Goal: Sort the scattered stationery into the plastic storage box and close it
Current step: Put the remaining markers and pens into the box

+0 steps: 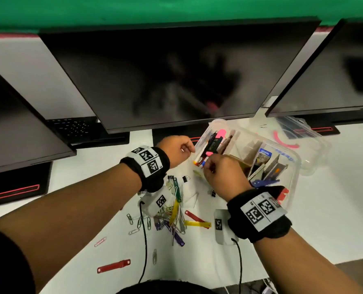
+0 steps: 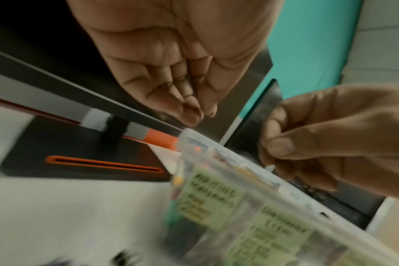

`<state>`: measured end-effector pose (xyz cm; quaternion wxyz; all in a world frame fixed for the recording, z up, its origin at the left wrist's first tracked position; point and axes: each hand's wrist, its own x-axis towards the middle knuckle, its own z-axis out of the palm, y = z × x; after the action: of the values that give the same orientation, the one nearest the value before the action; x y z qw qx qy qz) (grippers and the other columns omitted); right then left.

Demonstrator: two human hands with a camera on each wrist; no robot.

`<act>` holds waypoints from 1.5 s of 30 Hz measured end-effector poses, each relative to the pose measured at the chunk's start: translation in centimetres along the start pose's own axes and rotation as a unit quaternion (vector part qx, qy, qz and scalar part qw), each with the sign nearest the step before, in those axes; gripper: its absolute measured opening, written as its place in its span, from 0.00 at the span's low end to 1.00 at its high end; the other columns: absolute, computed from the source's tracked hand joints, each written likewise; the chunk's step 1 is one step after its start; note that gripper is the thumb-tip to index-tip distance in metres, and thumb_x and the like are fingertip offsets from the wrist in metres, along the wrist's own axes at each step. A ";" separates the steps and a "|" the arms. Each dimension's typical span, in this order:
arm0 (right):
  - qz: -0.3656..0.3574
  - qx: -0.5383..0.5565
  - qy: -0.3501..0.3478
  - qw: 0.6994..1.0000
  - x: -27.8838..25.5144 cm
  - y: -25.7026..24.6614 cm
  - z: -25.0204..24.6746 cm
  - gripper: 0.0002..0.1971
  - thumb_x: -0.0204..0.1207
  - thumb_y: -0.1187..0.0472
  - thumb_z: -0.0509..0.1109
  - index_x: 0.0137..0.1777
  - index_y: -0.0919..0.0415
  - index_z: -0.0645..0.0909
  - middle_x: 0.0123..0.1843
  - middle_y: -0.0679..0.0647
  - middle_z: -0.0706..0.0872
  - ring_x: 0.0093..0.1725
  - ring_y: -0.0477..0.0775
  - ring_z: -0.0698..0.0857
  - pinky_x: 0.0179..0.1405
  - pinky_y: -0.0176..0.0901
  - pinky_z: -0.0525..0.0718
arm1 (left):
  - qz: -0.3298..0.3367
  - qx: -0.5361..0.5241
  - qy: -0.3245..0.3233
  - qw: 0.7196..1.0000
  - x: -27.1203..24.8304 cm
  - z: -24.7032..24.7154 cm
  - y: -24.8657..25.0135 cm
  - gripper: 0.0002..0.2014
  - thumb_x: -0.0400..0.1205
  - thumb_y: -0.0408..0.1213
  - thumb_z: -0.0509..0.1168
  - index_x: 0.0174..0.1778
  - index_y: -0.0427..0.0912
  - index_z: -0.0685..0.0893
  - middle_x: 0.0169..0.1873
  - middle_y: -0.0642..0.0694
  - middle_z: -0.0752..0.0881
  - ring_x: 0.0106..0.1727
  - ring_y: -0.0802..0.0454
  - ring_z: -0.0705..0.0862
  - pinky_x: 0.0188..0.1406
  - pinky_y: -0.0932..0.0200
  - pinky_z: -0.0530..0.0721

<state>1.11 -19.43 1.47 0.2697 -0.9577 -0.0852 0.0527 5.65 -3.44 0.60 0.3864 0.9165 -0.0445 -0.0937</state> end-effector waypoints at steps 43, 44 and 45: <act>-0.054 -0.101 -0.254 0.960 3.3 1.7 14.1 0.13 0.76 0.64 0.64 0.60 0.57 0.79 0.59 0.59 0.75 0.56 0.61 0.81 0.55 0.47 0.80 | 0.057 0.324 -0.236 0.914 -5.7 6.6 -9.8 0.16 0.84 0.40 0.57 0.66 0.50 0.81 0.66 0.47 0.79 0.68 0.44 0.73 0.66 0.48 0.76; -0.050 -0.101 -0.255 0.960 3.3 1.7 14.0 0.13 0.76 0.64 0.64 0.59 0.59 0.79 0.59 0.59 0.75 0.56 0.61 0.81 0.55 0.47 0.81 | 0.060 0.326 -0.231 0.915 -5.8 6.6 -9.7 0.16 0.84 0.41 0.56 0.64 0.49 0.82 0.64 0.46 0.80 0.66 0.44 0.74 0.64 0.48 0.77; -0.048 -0.098 -0.252 0.961 3.4 1.7 14.1 0.12 0.77 0.65 0.63 0.59 0.59 0.79 0.59 0.59 0.75 0.57 0.61 0.81 0.56 0.47 0.80 | 0.063 0.324 -0.224 0.917 -6.0 6.6 -9.7 0.15 0.84 0.41 0.56 0.62 0.47 0.84 0.60 0.44 0.82 0.64 0.43 0.76 0.61 0.49 0.79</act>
<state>2.61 -13.01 -11.56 0.1463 -0.9299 -0.2008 0.2712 -1.45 -0.39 -10.03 0.0537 0.9420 -0.2148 -0.2522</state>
